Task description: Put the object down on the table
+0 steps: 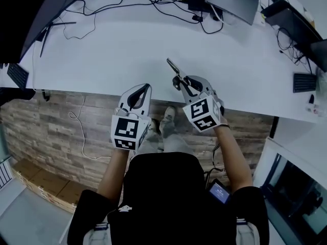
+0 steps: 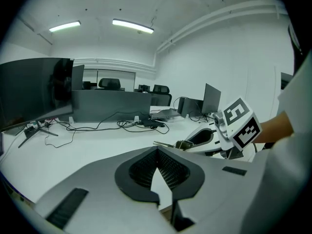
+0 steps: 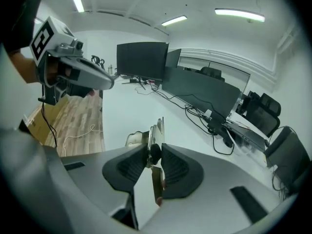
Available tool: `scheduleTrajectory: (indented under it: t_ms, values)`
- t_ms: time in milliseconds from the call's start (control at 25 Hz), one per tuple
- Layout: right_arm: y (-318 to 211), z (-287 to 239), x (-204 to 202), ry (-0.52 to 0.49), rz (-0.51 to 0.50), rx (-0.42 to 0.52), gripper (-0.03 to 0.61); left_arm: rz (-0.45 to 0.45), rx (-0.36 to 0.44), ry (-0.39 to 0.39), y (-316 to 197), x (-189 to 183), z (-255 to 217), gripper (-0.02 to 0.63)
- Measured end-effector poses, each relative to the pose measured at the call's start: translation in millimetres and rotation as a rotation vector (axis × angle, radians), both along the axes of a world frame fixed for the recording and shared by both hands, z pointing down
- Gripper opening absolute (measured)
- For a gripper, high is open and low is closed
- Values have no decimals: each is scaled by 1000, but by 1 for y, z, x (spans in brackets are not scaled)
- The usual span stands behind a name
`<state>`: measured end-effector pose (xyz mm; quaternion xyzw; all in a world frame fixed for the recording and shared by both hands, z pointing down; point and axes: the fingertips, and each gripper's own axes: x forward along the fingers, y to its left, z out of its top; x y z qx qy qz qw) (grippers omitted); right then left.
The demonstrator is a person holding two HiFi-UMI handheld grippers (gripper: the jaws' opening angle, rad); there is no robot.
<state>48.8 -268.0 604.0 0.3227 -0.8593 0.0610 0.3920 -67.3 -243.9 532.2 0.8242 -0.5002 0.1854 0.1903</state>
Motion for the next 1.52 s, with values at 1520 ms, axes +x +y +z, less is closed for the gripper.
scheduleTrajectory:
  t_ms: [1520]
  values:
    - [-35,113,6,416,-236,168,100,-37,-75,9,15,0,39,14]
